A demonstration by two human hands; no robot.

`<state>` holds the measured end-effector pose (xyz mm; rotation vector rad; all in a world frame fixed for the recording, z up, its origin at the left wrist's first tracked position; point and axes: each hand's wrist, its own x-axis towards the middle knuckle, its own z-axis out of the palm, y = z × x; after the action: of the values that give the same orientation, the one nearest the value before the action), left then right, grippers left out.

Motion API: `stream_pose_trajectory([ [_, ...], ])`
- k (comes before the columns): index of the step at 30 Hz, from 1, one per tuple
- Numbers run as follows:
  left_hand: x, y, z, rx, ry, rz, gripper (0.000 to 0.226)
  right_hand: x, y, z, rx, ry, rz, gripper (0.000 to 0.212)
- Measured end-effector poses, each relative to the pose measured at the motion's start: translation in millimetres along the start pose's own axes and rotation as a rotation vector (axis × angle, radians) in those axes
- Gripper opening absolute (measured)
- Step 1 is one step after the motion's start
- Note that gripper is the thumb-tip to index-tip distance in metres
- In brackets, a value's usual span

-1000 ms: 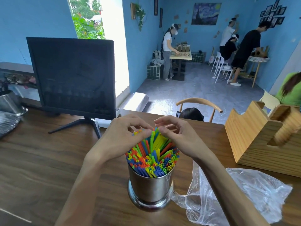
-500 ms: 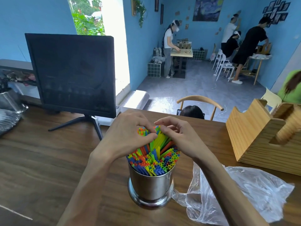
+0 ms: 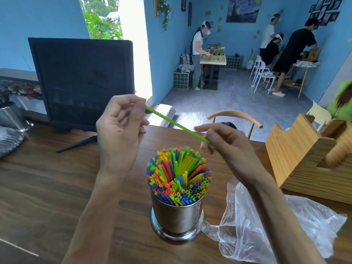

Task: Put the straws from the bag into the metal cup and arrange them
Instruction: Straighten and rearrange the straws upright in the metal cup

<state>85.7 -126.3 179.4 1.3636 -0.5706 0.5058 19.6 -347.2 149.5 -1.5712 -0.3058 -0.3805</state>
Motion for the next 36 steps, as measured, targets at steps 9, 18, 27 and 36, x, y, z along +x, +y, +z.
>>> stream_pose_trajectory([
  [9,-2,-9,-21,0.383,-0.586,-0.221,0.004,12,-16,-12,0.341,0.301,-0.024,0.025],
  [18,-5,-17,7,0.624,-0.630,-0.169,0.005,5,-8,7,-0.096,0.314,-0.203,0.052],
  [27,9,-21,17,0.842,-0.750,-0.098,0.004,-7,14,17,-0.216,0.176,-0.142,0.043],
  [36,16,-13,20,0.816,-0.880,-0.062,0.009,-12,25,16,-0.507,0.033,-0.095,0.006],
])
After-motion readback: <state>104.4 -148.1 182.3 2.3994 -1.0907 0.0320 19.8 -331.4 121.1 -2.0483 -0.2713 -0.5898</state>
